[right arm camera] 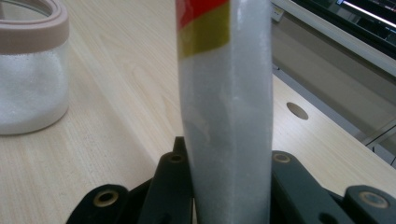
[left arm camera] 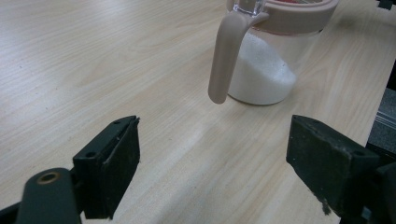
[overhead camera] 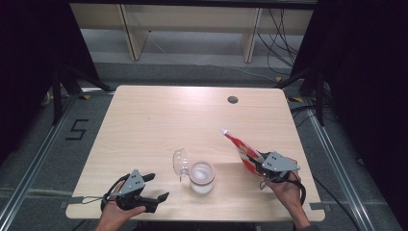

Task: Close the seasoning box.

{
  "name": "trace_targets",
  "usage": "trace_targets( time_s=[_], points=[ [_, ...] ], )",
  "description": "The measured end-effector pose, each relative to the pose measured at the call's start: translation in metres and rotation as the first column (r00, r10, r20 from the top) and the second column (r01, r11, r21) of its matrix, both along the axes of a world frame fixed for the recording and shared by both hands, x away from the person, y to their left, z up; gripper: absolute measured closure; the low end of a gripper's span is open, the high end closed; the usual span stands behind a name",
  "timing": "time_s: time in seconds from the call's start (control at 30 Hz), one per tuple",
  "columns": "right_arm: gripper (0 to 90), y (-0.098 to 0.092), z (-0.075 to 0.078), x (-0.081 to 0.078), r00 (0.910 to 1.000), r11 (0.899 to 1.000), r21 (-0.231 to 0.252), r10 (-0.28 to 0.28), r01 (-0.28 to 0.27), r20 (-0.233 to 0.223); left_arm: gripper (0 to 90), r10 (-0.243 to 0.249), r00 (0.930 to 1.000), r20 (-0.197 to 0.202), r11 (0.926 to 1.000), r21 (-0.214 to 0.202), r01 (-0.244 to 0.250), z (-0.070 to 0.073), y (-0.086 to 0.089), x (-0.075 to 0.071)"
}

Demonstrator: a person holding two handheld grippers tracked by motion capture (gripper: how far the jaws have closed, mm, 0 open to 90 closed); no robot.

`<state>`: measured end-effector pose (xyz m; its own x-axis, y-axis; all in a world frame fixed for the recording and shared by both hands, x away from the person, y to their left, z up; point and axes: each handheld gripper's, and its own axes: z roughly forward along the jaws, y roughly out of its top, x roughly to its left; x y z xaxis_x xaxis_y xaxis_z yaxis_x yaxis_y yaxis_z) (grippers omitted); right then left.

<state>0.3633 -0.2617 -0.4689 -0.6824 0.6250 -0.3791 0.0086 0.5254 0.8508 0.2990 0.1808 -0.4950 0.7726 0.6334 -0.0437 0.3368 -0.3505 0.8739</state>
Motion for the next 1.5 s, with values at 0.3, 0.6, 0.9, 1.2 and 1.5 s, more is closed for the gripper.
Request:
trace_targets(
  time_s=[0.3, 0.6, 0.9, 1.2, 1.5],
  points=[
    [78.6, -0.005, 0.0, -0.001, 0.9975, 0.997, 0.05, -0.051, 0.054, -0.048, 17.1, 0.0, 1.0, 0.001, 1.0, 0.0, 0.0, 0.0, 0.0, 0.0],
    [78.3, -0.011, 0.0, -0.004, 0.9928, 0.993, 0.086, -0.071, 0.08, -0.096, 17.1, 0.002, 1.0, 0.005, 1.0, 0.004, -0.002, 0.0, 0.0, 0.0],
    [78.0, -0.017, 0.0, -0.007, 0.9923, 0.99, 0.099, -0.094, 0.102, -0.081, 17.1, 0.007, 1.0, -0.001, 1.0, -0.006, -0.007, 0.0, 0.0, 0.0],
    [77.8, -0.025, -0.003, -0.006, 0.9865, 0.981, 0.14, -0.122, 0.137, -0.109, 17.1, 0.003, 1.0, 0.005, 1.0, 0.001, -0.003, 0.0, 0.0, 0.001],
    [77.2, -0.031, -0.006, -0.004, 0.9824, 0.971, 0.173, -0.143, 0.163, -0.12, 17.1, 0.005, 1.0, 0.001, 1.0, -0.004, -0.005, 0.0, 0.0, 0.001]
  ],
)
